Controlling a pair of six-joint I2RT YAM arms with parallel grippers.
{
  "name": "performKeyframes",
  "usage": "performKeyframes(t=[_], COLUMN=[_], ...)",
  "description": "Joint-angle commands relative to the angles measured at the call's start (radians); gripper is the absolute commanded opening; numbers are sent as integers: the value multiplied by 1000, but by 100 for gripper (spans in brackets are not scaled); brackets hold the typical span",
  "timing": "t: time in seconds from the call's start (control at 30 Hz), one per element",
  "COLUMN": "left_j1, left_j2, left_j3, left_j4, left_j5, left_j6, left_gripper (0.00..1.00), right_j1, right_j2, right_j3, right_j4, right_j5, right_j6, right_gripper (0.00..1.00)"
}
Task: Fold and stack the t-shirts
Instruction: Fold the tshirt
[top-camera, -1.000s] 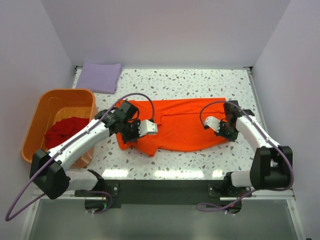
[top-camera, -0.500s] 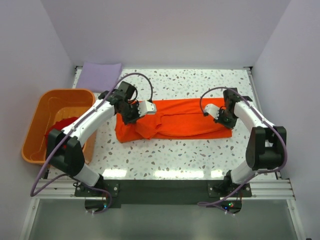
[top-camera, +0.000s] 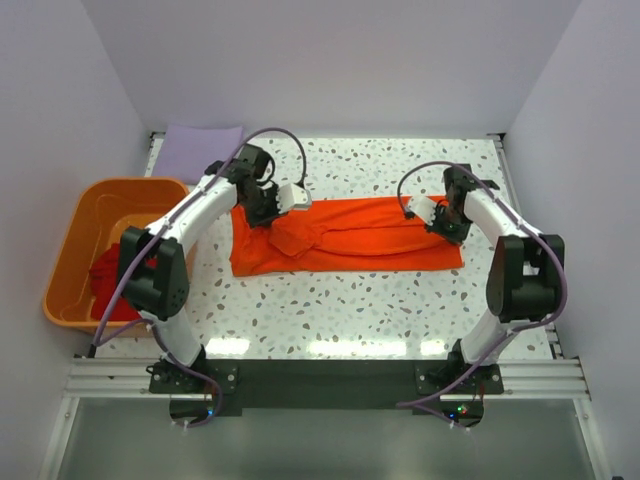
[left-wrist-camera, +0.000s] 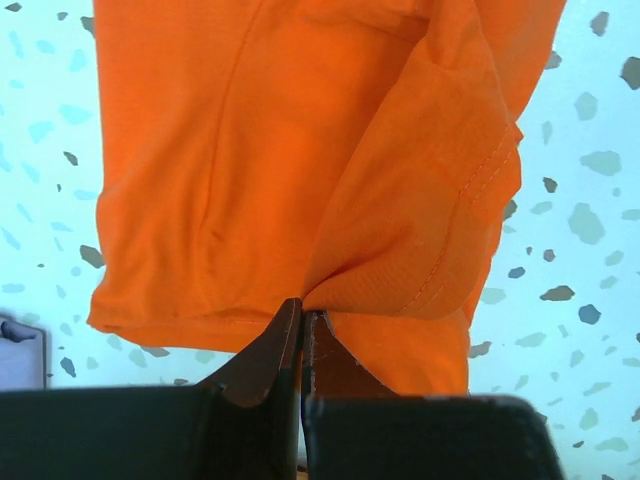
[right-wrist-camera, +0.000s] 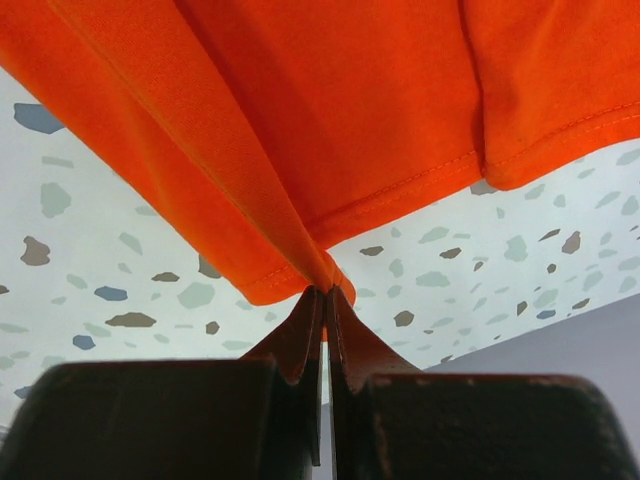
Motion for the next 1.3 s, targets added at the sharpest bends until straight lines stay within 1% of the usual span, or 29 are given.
performKeyframes(t=[0.0, 0.3, 0.47, 0.8, 1.07, 1.27], left_j1=[15, 36, 42, 65, 73, 75], left_j2=[35, 88, 106, 134, 177, 200], left_j3=[81, 114, 121, 160, 203, 205], left_j4=[9, 26, 32, 21, 8, 15], left_j5=[22, 31, 38, 42, 48, 40], left_j6=[57, 65, 68, 56, 46, 42], left_gripper=[0, 0, 0, 0, 0, 0], right_j1=[-8, -6, -8, -6, -6, -6], right_j2=[22, 79, 109, 131, 172, 195], right_j3=[41, 90, 125, 118, 152, 173], right_j4=[33, 102, 90, 111, 126, 137], right_j5=[17, 51, 48, 71, 82, 94], right_j6=[4, 59, 75, 63, 82, 99], right_gripper=[0, 0, 0, 0, 0, 0])
